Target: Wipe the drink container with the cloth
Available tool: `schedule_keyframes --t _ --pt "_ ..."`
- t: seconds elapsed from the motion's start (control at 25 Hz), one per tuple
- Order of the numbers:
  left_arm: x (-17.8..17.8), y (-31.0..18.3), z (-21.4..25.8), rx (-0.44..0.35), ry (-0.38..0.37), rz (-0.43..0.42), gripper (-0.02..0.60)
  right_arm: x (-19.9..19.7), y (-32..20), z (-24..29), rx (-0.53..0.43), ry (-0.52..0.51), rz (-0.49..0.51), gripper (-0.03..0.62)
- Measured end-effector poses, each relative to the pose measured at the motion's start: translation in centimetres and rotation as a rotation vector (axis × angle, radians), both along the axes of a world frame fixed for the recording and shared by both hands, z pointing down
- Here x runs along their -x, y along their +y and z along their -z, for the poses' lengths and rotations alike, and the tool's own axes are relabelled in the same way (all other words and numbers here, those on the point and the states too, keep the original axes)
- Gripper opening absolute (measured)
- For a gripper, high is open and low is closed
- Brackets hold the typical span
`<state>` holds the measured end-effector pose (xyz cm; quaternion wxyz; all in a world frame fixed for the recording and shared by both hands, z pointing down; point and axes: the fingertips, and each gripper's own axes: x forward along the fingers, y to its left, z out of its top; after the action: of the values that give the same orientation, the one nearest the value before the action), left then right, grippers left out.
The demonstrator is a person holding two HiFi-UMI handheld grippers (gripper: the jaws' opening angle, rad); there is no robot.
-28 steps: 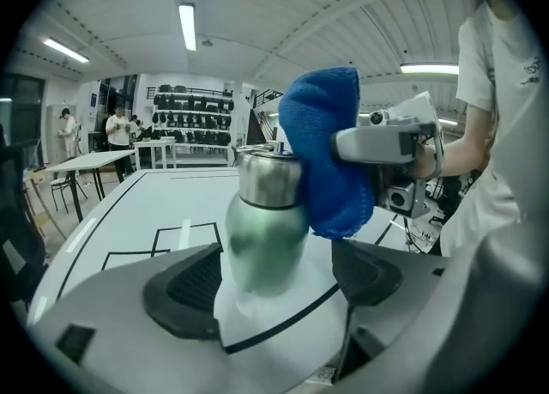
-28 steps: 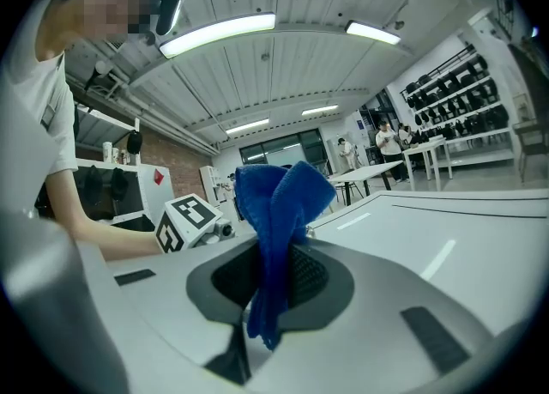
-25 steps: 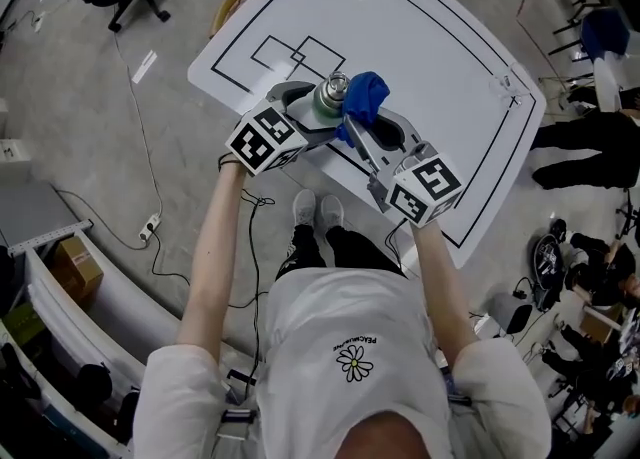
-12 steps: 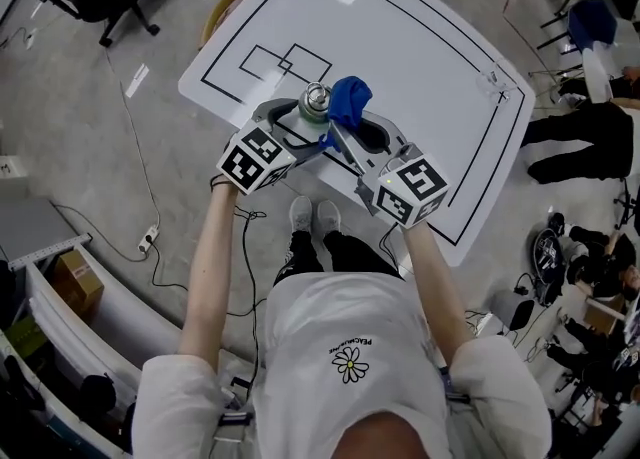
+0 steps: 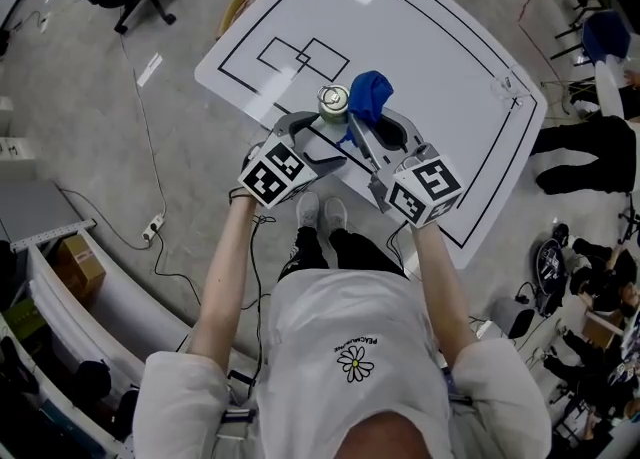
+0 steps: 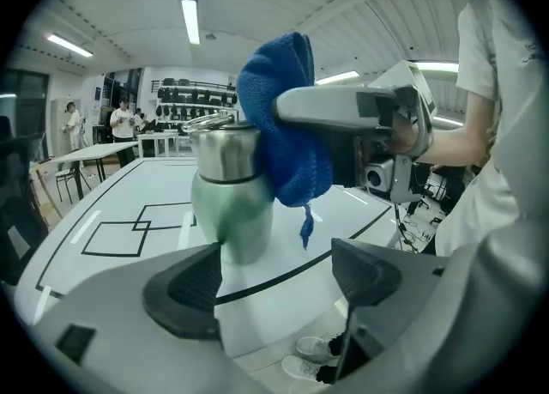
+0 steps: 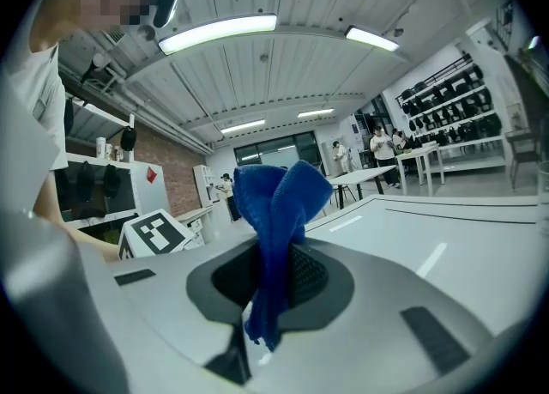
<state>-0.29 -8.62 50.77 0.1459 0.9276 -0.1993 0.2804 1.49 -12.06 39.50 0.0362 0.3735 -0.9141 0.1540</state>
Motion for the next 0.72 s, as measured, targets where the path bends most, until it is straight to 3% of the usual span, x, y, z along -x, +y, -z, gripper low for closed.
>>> schedule_keyframes --t 0.52,0.72 --pt "-2.1 1.4 0.7 -0.008 -0.012 -0.08 0.39 -1.9 0.7 -1.4 0.03 0.038 -0.043 0.043" --pt "0.7 -1.2 1.7 -0.036 0.021 0.034 0.39 -2.0 0.6 -1.4 0.031 0.037 -0.041 0.043"
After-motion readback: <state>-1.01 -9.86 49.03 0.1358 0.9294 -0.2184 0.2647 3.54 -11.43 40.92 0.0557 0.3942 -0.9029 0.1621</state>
